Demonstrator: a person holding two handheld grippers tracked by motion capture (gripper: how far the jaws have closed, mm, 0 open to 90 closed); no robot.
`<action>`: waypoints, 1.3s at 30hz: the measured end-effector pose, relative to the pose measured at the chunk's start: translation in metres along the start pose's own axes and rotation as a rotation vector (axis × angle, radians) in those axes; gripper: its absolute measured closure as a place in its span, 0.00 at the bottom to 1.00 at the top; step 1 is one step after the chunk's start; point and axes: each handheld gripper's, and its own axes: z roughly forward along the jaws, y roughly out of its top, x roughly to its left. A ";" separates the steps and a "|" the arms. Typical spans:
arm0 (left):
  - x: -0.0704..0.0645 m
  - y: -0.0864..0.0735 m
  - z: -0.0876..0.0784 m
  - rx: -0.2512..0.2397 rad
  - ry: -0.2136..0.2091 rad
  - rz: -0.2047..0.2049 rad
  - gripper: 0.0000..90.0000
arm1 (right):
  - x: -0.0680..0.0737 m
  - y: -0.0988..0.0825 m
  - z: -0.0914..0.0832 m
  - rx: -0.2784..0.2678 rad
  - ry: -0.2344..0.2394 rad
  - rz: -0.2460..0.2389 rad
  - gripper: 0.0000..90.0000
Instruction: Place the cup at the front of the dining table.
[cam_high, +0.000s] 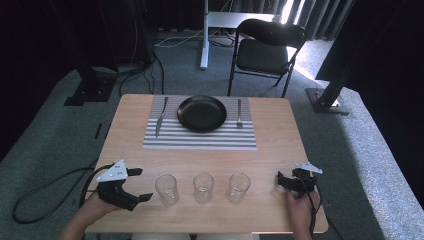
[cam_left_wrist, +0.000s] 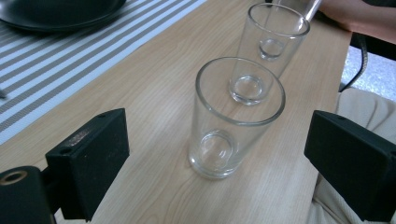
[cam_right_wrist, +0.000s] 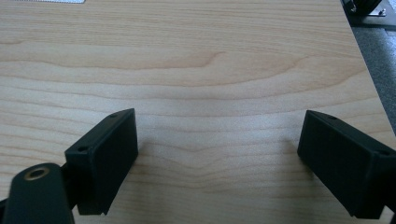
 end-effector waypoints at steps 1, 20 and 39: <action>-0.002 0.002 0.002 0.002 0.006 0.008 0.08 | 0.000 0.000 0.000 0.000 0.000 0.000 0.13; -0.012 0.023 0.024 0.036 -0.030 0.046 0.08 | 0.000 0.000 0.000 0.000 0.000 0.000 0.13; -0.018 0.041 0.042 0.069 -0.054 0.066 0.08 | 0.000 0.000 0.000 0.000 0.000 0.000 0.13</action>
